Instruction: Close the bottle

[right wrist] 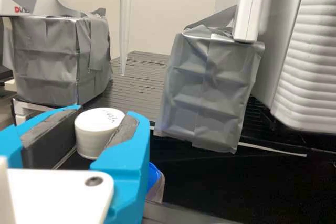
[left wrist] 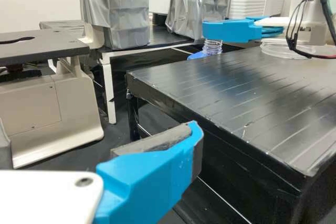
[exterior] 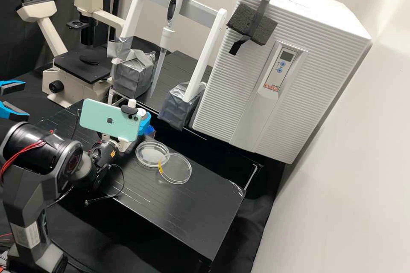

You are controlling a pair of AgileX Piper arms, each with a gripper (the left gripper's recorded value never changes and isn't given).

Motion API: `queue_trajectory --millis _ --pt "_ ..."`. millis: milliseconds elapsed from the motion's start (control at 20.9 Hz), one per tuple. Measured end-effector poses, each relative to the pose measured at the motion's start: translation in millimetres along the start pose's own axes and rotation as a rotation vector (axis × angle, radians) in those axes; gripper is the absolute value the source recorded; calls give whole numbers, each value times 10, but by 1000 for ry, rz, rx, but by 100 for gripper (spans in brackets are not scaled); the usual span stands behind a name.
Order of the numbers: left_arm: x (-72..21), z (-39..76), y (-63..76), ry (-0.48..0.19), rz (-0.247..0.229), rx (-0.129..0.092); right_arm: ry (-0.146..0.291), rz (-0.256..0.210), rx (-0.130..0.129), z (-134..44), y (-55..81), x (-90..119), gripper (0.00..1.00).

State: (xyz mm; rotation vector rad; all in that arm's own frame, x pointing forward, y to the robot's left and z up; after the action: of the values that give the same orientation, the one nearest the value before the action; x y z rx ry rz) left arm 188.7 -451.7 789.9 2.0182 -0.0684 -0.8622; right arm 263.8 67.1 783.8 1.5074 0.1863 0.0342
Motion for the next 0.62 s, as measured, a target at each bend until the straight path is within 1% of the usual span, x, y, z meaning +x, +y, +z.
queue_trajectory --millis 335,623 --pt "0 0 0 0 0 0 -1 -8 0 7 -33 102 0" --pt "0 0 0 0 0 0 3 -1 0 -1 -17 128 0"
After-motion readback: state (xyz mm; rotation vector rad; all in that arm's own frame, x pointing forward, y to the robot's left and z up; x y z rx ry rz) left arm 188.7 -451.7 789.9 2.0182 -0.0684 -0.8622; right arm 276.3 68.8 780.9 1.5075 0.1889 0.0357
